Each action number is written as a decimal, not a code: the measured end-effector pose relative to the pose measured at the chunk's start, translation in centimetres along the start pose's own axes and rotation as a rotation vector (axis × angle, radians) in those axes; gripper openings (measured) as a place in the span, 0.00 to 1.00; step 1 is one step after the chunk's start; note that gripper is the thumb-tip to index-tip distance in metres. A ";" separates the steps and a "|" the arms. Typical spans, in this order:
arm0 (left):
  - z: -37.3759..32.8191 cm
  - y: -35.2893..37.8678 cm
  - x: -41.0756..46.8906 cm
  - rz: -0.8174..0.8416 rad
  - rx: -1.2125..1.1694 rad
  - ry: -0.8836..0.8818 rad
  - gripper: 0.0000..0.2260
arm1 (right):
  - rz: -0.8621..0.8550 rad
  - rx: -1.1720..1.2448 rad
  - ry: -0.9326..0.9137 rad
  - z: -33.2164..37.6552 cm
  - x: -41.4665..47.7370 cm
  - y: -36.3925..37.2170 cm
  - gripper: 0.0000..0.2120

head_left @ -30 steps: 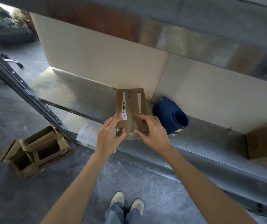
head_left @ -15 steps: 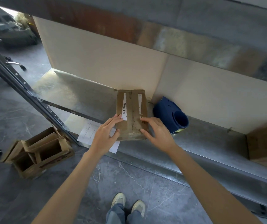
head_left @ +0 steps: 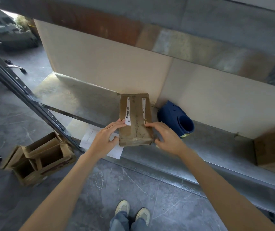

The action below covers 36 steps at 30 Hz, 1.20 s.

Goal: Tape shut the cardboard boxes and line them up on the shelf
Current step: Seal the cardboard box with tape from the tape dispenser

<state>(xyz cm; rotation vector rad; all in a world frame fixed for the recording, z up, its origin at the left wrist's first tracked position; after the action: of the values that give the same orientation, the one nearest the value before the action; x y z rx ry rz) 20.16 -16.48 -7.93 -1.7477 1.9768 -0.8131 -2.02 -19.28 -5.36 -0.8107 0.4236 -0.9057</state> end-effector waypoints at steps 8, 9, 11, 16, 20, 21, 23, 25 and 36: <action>0.0 0.3 -0.2 -0.101 -0.037 0.018 0.23 | -0.170 -0.002 -0.027 -0.1 0.0 0.1 0.21; 0.0 0.3 -0.2 -0.109 -0.041 0.023 0.22 | -0.187 0.001 -0.030 0.0 0.0 0.1 0.20; -0.2 0.3 -0.3 -0.133 -0.054 0.027 0.22 | -0.221 0.003 -0.035 0.1 0.1 0.2 0.19; -0.7 0.2 -0.5 -0.226 -0.084 0.036 0.21 | -0.287 0.052 -0.013 0.1 -0.1 0.5 0.16; -0.8 0.2 -0.4 -0.248 -0.071 0.022 0.19 | -0.326 0.054 0.016 0.6 0.3 0.1 0.14; -0.8 0.1 -0.3 -0.242 -0.068 0.020 0.18 | -0.332 0.049 0.021 0.7 0.4 0.1 0.13; -0.8 -0.1 -0.2 -0.223 -0.074 0.011 0.16 | -0.315 0.037 0.031 1.0 0.5 0.1 0.15; -0.8 -0.3 0.0 -0.194 -0.082 0.016 0.15 | -0.285 0.049 0.038 0.8 0.5 0.1 0.18; -0.6 -0.3 0.2 -0.073 0.029 0.062 0.26 | -0.092 0.054 0.052 -0.2 0.4 0.6 0.32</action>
<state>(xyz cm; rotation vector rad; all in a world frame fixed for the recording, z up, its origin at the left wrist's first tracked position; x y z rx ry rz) 19.96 -16.61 -7.25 -1.8084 1.9401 -0.9257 -1.64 -19.45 -5.94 -0.7629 0.4080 -1.0219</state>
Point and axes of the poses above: each hand's wrist, its own x-axis towards the middle knuckle, its own y-axis out of the palm, z = x × y, the point moved 8 cm from there along x, towards the middle knuckle, and after that the axes turned 1 degree about x, right-handed, at the moved point
